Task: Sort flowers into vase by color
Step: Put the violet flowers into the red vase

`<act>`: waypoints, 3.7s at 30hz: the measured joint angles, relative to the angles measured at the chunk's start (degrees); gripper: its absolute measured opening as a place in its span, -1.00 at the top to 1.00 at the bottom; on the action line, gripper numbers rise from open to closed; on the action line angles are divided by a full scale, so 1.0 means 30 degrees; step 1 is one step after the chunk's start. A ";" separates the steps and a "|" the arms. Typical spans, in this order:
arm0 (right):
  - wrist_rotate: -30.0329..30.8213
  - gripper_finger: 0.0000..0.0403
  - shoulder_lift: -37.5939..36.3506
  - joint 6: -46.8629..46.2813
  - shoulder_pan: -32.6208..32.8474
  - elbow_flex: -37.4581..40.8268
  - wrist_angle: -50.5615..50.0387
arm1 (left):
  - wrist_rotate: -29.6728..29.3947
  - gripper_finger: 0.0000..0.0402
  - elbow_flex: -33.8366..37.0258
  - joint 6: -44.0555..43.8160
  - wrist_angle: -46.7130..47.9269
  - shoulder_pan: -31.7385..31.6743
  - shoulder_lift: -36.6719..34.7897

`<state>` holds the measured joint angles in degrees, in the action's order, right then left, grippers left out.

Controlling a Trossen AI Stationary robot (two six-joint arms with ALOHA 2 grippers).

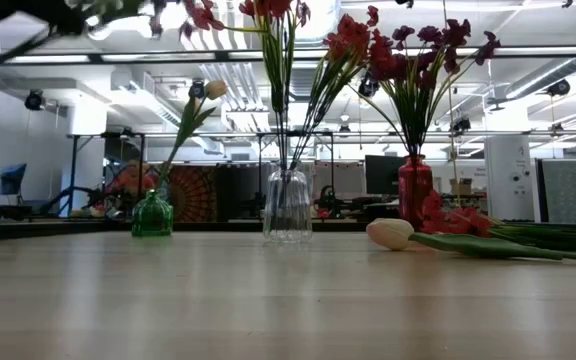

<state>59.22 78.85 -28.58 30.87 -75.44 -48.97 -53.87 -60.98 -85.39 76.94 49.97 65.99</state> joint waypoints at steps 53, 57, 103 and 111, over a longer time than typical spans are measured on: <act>-0.7561 -0.56 -0.2398 0.8680 0.2556 0.1527 0.8893 | 0.4700 0.99 -0.1045 3.6933 -3.0840 -0.1794 0.4205; -0.7238 -0.56 -0.1801 1.1145 0.2586 0.2854 1.3326 | 0.5443 0.99 0.0574 3.6782 -3.3832 -0.2176 0.4219; -1.3377 -0.16 0.4466 1.5194 -0.0559 0.0911 2.4820 | 0.2603 0.99 0.2450 3.5266 -4.2567 -0.3845 0.9356; -1.3171 -0.04 0.4612 1.4482 -0.0725 0.0900 2.4828 | 0.2620 0.99 0.2450 3.5280 -4.2502 -0.3898 0.9370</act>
<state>19.70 92.68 14.87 28.70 -72.74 25.51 -46.01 -53.63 20.45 -50.57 38.27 94.11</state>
